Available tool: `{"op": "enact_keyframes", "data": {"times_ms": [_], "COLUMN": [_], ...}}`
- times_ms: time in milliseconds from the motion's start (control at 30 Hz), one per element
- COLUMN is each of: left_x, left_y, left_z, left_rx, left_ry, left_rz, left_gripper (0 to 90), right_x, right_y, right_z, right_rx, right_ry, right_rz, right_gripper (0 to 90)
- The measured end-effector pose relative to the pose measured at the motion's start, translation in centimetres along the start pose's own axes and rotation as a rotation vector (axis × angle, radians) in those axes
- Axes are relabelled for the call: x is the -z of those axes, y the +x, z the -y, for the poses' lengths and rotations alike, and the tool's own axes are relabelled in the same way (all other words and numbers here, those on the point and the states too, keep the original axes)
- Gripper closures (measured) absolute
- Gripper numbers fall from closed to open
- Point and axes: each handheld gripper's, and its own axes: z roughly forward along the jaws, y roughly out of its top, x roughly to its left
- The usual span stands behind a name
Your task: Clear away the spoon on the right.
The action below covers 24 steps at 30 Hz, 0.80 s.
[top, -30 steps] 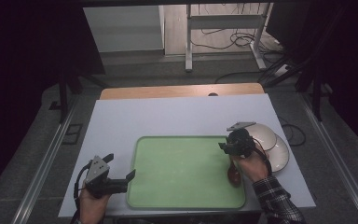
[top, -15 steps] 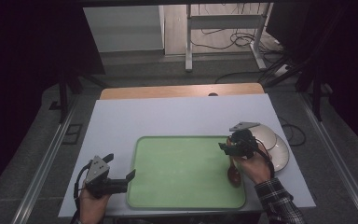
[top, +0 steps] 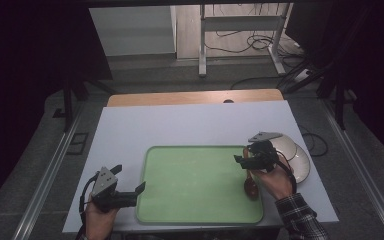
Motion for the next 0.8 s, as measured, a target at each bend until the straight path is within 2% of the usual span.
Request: {"op": "enact_keyframes", "data": {"times_ms": [433, 800], "left_x": [0.0, 0.0], "left_y": [0.0, -0.1], "left_z": [0.0, 0.0], "left_rx": [-0.001, -0.003], "left_ry": [0.001, 0.002], "left_rz": [-0.001, 0.0], "left_gripper": [1.2, 1.2], "right_x": [0.4, 1.3], "right_y": [-0.1, 0.3], "right_z": [0.5, 0.8], "right_rx": [-0.007, 0.032], "right_ry": [-0.03, -0.048], "right_rz": [-0.014, -0.026], "right_gripper": [15.7, 7.3]}}
